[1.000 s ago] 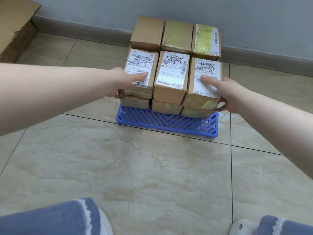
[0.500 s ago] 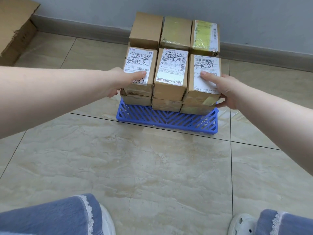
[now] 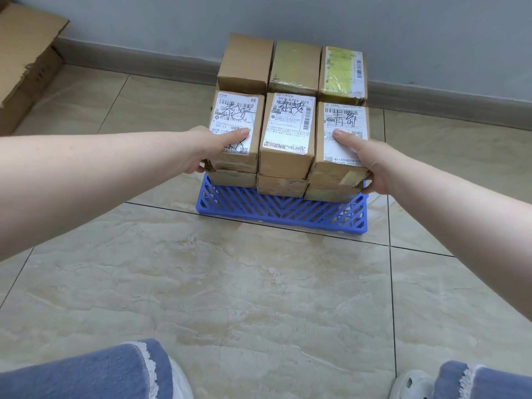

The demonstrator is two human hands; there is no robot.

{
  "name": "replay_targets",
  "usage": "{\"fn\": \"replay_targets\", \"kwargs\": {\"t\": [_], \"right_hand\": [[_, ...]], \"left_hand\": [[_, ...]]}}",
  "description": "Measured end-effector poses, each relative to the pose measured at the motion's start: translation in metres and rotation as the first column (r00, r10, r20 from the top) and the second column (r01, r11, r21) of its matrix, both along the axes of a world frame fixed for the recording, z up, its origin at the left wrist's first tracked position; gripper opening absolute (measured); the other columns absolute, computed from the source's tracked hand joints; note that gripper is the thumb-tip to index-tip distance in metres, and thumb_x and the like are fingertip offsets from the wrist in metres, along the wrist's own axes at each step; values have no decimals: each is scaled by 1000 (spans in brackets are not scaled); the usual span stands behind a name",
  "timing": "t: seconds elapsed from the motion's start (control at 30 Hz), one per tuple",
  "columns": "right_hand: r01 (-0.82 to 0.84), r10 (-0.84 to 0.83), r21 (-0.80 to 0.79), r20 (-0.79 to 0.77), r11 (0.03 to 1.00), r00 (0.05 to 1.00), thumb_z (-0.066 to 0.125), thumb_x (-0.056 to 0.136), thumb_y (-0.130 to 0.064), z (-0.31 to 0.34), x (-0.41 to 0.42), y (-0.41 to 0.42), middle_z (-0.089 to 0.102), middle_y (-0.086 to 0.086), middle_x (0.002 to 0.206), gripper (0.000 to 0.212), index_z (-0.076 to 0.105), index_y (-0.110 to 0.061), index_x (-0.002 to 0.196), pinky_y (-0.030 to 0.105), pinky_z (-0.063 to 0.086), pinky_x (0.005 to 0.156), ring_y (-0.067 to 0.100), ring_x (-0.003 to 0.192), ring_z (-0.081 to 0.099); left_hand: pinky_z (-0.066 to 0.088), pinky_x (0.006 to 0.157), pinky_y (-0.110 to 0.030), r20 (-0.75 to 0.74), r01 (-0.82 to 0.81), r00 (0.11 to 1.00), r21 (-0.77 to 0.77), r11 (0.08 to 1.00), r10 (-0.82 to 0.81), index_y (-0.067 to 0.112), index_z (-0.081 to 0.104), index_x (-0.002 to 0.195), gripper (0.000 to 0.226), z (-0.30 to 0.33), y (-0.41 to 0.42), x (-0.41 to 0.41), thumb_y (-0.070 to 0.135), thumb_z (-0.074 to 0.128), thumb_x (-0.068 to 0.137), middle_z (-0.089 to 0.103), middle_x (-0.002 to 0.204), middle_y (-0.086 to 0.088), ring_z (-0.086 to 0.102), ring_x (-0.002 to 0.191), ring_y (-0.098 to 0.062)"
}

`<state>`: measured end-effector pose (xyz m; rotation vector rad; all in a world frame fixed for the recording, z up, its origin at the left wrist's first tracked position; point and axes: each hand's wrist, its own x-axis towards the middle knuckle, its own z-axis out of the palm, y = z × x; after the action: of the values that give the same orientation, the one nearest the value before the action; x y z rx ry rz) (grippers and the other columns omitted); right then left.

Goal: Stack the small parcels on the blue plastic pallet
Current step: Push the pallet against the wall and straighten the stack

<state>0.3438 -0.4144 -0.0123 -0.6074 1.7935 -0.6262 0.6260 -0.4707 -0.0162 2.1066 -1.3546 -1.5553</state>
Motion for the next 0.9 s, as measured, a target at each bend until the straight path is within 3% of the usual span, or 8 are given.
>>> {"fn": "replay_targets", "kwargs": {"t": [0.1,0.23,0.37,0.43,0.53,0.63,0.77,0.9], "right_hand": [[-21,21,3,8,1000,1000,78,54,-73,2,-2,-3,68,2,122,98,49,-25,135,41,51,70,28,106,67],[-48,49,14,-37,999,998,68,33,-90,4,-11,-8,38,9,154,140,30,-26,151,66,30,107,39,135,43],[10,-16,-58,-105,998,994,63,52,-87,15,-17,-22,37,10,154,123,31,-21,150,63,32,108,40,136,39],[52,-64,-90,-135,995,989,63,64,-80,20,-21,-36,38,9,153,107,33,-20,149,61,34,107,38,136,38],[81,-99,-113,-162,990,982,59,76,-73,24,-20,-59,41,8,152,92,36,-19,147,59,35,108,37,135,40],[65,-83,-99,-190,993,978,58,74,-76,27,-14,-74,52,9,141,92,39,-19,145,55,40,104,35,123,52],[86,-94,-81,-106,993,990,63,77,-68,21,-10,-90,74,4,98,71,52,-19,126,42,55,86,23,84,72],[131,-135,-82,-52,988,989,67,81,-58,15,-10,-97,75,2,84,53,54,-17,111,34,57,68,18,69,73]], "left_hand": [[43,103,-49,18,1,1000,13,1000,-1,20,47,139,127,1,0,2,87,66,33,59,133,-4,53,121,-29],[38,109,-52,23,-3,1000,21,1000,2,15,35,149,122,4,-6,0,87,61,54,49,145,-11,45,132,-33],[35,111,-54,68,-89,993,-87,992,95,9,25,152,122,18,-26,-4,86,56,62,36,154,-12,37,138,-37],[48,93,-44,92,-139,983,-180,974,157,11,29,151,113,29,-41,-9,84,53,67,46,142,-6,50,119,-32],[44,65,-29,71,-184,976,-256,949,208,16,37,147,104,41,-61,-21,85,49,70,52,127,-3,54,88,-21],[47,92,-37,87,-176,975,-262,949,205,14,40,144,102,37,-76,-30,84,50,71,52,141,-9,55,121,-27],[46,79,-37,59,-194,976,-212,958,211,15,41,141,102,23,-83,-37,84,54,67,62,124,-7,61,108,-28],[45,100,-44,53,-214,972,-222,951,231,17,32,149,102,15,-91,-40,77,59,71,52,136,-6,53,119,-32]]}}
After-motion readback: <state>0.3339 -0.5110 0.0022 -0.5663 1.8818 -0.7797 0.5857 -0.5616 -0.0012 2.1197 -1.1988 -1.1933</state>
